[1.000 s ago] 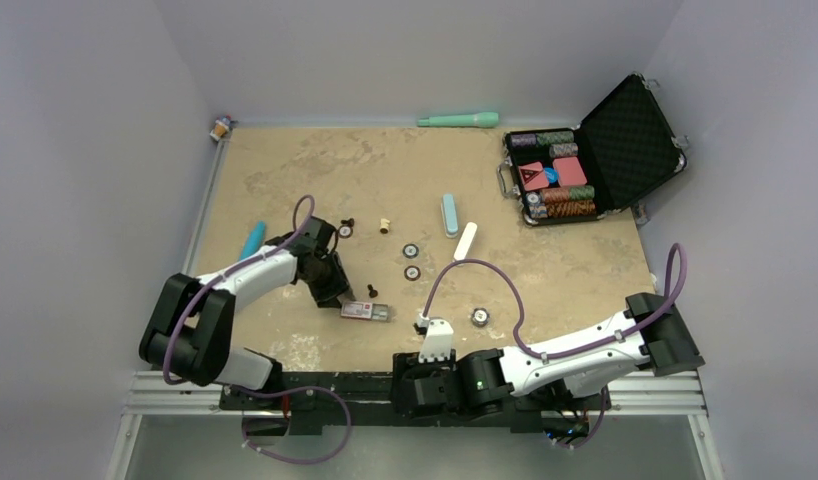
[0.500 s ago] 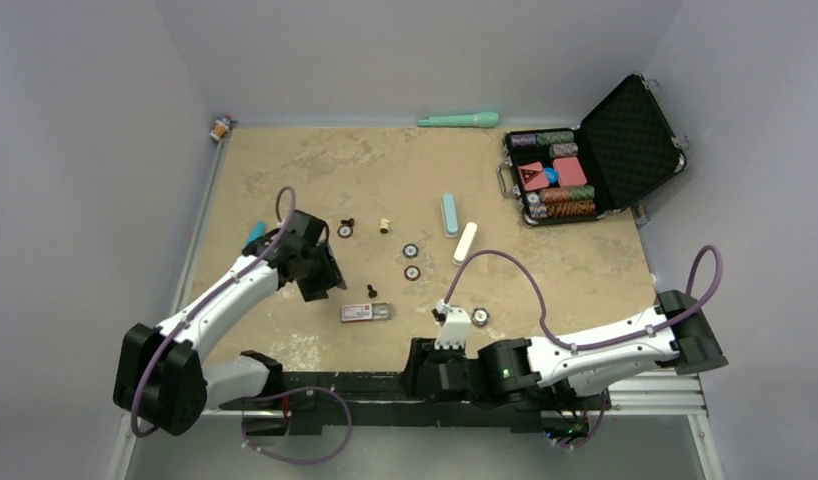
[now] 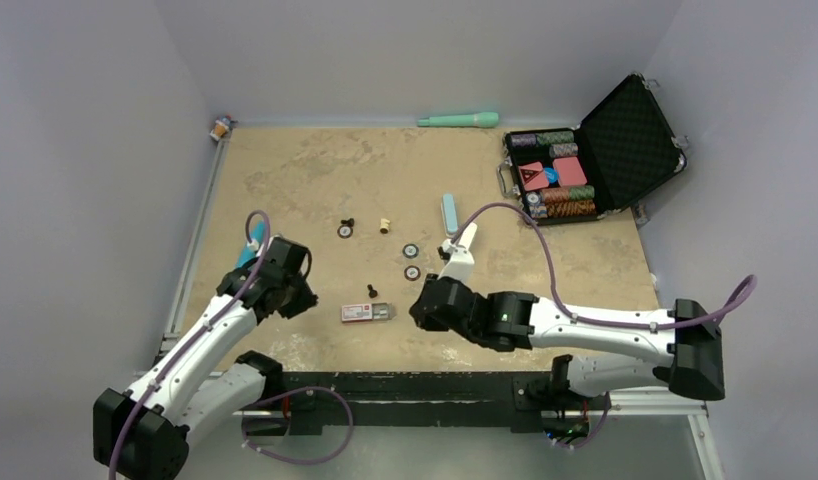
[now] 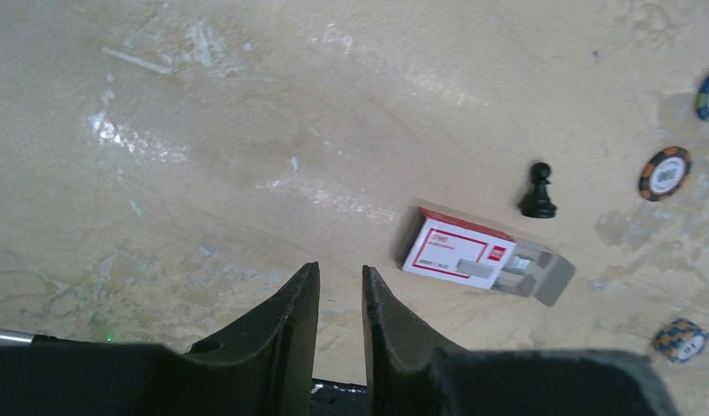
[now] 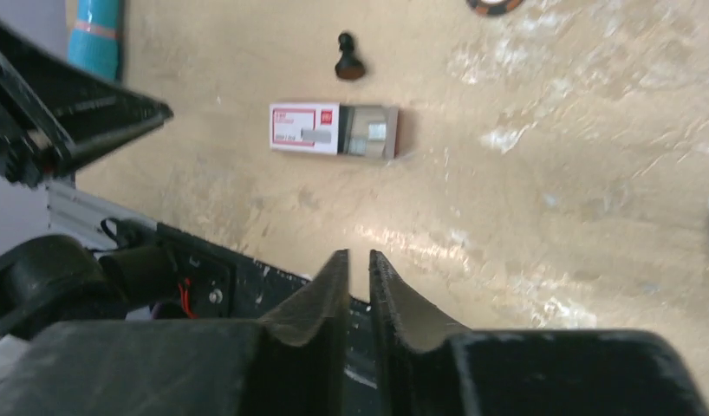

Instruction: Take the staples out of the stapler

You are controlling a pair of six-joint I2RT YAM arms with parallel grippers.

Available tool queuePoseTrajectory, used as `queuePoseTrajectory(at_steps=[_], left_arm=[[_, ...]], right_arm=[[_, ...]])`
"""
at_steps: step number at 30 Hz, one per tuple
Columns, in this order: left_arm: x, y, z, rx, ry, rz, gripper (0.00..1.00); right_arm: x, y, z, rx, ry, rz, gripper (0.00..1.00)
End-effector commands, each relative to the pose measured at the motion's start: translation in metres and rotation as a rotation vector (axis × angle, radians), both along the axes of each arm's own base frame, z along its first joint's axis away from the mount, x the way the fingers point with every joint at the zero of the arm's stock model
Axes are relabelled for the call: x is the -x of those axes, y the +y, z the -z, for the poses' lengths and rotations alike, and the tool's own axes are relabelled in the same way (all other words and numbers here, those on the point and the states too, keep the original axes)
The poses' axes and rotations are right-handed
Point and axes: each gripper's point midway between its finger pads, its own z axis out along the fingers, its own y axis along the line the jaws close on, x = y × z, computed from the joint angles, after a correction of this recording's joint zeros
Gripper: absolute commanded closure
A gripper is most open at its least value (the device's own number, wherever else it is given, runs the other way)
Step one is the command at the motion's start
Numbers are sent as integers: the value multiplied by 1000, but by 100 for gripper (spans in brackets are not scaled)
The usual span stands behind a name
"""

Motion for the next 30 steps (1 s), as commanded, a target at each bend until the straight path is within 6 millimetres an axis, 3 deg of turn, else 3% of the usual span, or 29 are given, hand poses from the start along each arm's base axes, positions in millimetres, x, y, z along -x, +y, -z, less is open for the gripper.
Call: queuePoseTrajectory(at_steps=[1,3,9,17,30], left_arm=[[2,11,13,-26,10,-93,74],[3,9,21,-24,29,-96,80],[1,1,36,-5,59,-67,100],[-1,-16,51,0,96,11,100],[1,-40,80,36,127,112,100]], right_arm=[[-31,5,-7,20,-78,-45,91],[-45,7,4,60,-74,-45,100],[-69,17,39,172,-57,-63,100],[-83,25,77,266,-24,-82,100],[-87,37,97,274,-8,-107,100]])
